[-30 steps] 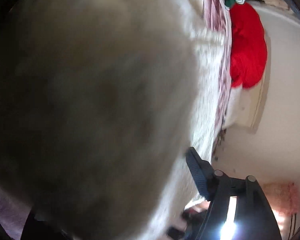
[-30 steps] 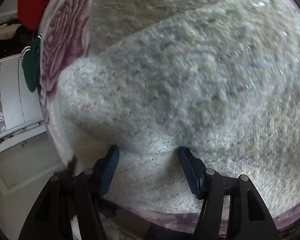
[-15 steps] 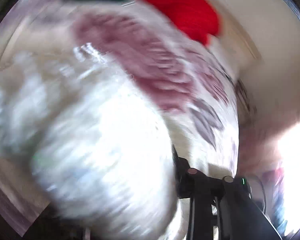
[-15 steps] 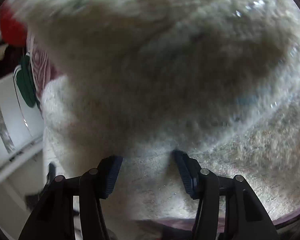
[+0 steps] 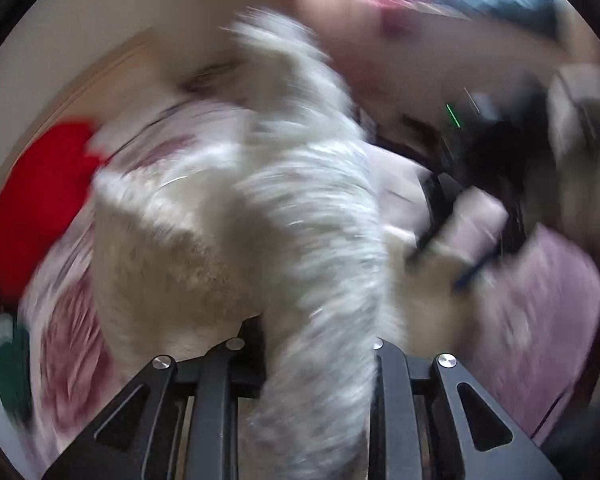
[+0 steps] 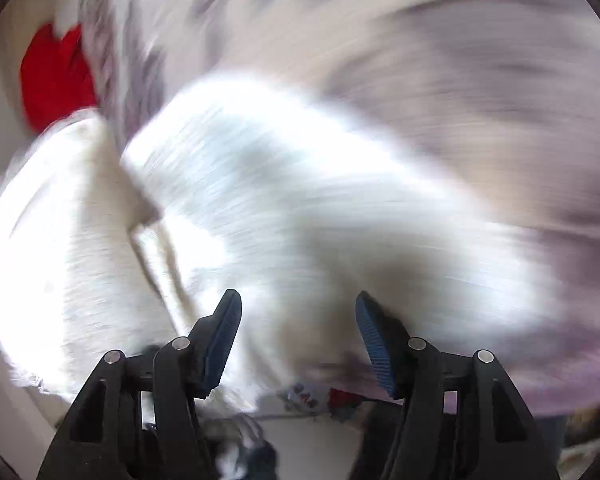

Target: Fold large clothes

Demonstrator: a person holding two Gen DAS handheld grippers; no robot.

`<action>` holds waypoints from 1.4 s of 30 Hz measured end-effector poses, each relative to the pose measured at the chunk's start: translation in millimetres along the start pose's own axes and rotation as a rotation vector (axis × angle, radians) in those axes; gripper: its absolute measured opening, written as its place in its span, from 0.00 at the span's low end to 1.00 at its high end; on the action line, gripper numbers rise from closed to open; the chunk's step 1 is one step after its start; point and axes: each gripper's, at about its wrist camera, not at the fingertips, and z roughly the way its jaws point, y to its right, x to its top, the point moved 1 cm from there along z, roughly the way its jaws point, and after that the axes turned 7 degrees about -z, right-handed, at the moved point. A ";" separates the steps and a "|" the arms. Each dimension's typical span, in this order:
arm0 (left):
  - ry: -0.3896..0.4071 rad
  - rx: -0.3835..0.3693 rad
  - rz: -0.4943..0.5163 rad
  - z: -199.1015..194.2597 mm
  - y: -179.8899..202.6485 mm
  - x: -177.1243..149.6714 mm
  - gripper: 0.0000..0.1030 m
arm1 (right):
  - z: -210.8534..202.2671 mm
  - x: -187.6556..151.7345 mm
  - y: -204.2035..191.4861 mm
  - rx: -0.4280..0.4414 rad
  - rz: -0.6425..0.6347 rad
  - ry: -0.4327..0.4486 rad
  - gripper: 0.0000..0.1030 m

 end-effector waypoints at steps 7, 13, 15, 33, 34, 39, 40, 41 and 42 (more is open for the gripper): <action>-0.080 -0.028 0.302 19.5 72.1 -34.2 0.19 | -98.8 -16.8 49.3 -0.163 0.100 0.217 0.61; -0.159 -0.011 0.159 6.4 43.6 5.5 0.31 | -125.1 -12.0 -51.2 -0.115 -0.207 0.293 0.74; -0.196 -0.038 0.027 2.2 15.2 10.8 0.36 | -112.0 -8.5 -79.2 -0.067 -0.293 0.226 0.79; -0.415 0.310 -1.238 -53.9 -162.5 -194.1 0.70 | -41.4 -25.0 -38.3 -0.115 -0.225 0.170 0.79; -0.445 0.340 -1.296 -61.8 -163.8 -211.7 0.69 | -41.6 -23.9 -31.5 -0.120 -0.210 0.172 0.79; -0.571 0.346 -1.555 -92.3 -139.2 -285.7 0.66 | -41.4 -31.9 0.5 -0.128 -0.126 0.197 0.79; -0.571 0.341 -1.563 -96.3 -134.5 -287.0 0.66 | -41.0 -32.2 5.8 -0.125 -0.123 0.195 0.79; -0.567 0.334 -1.562 -100.0 -127.9 -285.2 0.66 | -35.1 -32.9 7.4 -0.114 -0.125 0.192 0.81; -0.545 0.302 -1.562 -103.3 -120.5 -280.1 0.67 | -32.5 -34.9 8.7 -0.100 -0.133 0.187 0.89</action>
